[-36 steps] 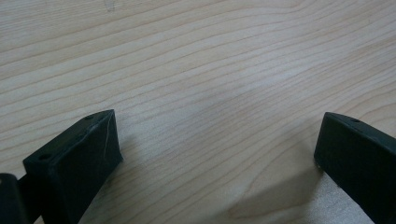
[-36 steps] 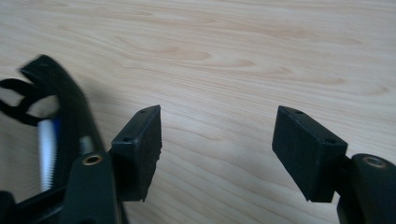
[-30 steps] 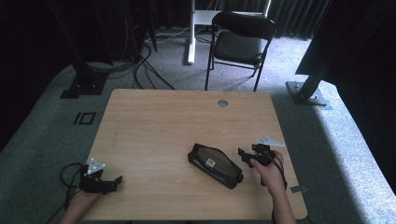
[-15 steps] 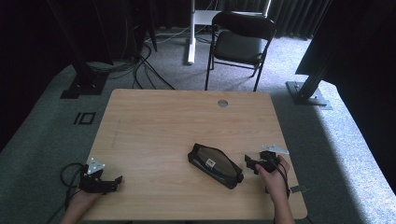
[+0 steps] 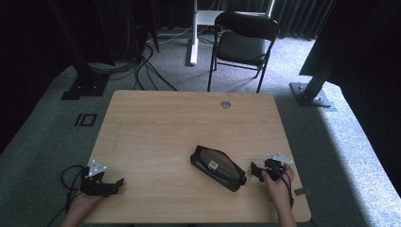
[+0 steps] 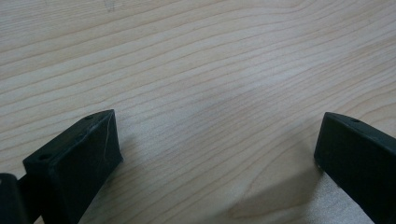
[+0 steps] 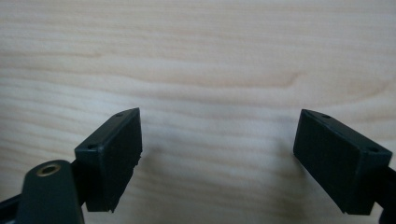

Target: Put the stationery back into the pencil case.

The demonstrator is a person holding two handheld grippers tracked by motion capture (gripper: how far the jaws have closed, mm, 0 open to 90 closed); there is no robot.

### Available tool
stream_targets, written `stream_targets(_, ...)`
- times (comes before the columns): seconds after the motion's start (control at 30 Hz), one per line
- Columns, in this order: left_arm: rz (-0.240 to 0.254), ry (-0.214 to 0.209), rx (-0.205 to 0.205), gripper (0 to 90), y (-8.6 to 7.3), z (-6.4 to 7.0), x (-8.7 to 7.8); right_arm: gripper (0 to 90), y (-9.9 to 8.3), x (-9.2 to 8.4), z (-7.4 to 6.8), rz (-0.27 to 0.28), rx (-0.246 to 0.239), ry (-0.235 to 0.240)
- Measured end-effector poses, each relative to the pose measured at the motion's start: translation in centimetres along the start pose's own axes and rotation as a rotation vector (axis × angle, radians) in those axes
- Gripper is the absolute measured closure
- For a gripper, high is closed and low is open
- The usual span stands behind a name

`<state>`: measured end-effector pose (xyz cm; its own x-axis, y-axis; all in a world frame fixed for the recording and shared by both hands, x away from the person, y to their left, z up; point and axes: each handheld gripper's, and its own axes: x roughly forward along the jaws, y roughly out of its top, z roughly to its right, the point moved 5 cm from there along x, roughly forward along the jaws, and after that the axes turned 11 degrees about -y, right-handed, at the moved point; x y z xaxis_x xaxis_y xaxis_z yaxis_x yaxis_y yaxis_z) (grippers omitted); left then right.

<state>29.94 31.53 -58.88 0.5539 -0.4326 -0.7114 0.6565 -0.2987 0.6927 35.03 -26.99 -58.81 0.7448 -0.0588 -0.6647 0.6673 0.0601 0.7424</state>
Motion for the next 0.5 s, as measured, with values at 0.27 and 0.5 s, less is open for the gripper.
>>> stream_targets(0.27, 0.000, 0.000, -0.001, 0.6, 0.00, 0.00, 0.00, 13.9, -0.78, -0.34, 0.85, -0.015, 0.015, -0.057)
stream_targets(0.5, 0.000, 0.000, 0.000, 0.6, 0.00, 0.00, 0.00, 13.7, -1.03, -0.56, 1.01, -0.019, 0.040, -0.083)
